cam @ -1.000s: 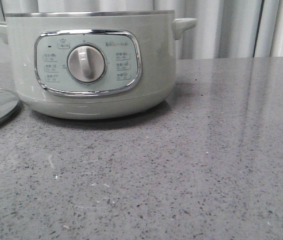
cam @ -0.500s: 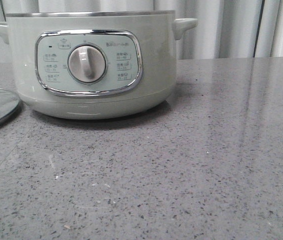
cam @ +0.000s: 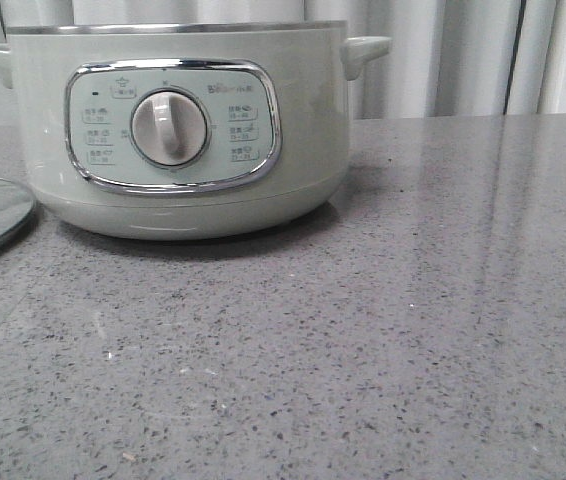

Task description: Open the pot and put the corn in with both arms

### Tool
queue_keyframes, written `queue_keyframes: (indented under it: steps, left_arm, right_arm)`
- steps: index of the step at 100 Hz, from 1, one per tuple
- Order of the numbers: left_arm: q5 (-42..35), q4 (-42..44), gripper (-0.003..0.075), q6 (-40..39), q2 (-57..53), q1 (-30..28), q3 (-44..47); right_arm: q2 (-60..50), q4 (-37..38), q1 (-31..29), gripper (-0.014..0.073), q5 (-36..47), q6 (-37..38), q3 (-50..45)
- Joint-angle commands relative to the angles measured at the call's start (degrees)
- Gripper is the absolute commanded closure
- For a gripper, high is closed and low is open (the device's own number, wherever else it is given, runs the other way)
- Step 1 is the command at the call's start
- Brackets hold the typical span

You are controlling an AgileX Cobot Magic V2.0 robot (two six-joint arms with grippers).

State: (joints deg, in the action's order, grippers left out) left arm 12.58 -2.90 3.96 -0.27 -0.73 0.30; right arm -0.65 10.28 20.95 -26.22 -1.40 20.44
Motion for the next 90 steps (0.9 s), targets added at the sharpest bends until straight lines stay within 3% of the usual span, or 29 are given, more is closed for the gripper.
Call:
queue_keyframes:
  steps: [1,8,90]
  left_arm:
    - [-0.82,0.08,0.0741,-2.43,-1.74,0.05,1.1]
    - [2.96,0.06,0.0741,-3.96,-1.74,0.05,1.1]
    - [2.65,0.06,0.0741,-3.96,-1.74,0.05,1.1]
  right_arm:
    - [-0.85,1.22,-0.4,0.0665,4.65,-0.07,1.25]
    - [-0.85,1.22,-0.4,0.0665,4.65,-0.07,1.25]
    - [-0.85,1.22,-0.4,0.0665,4.65,-0.07,1.25]
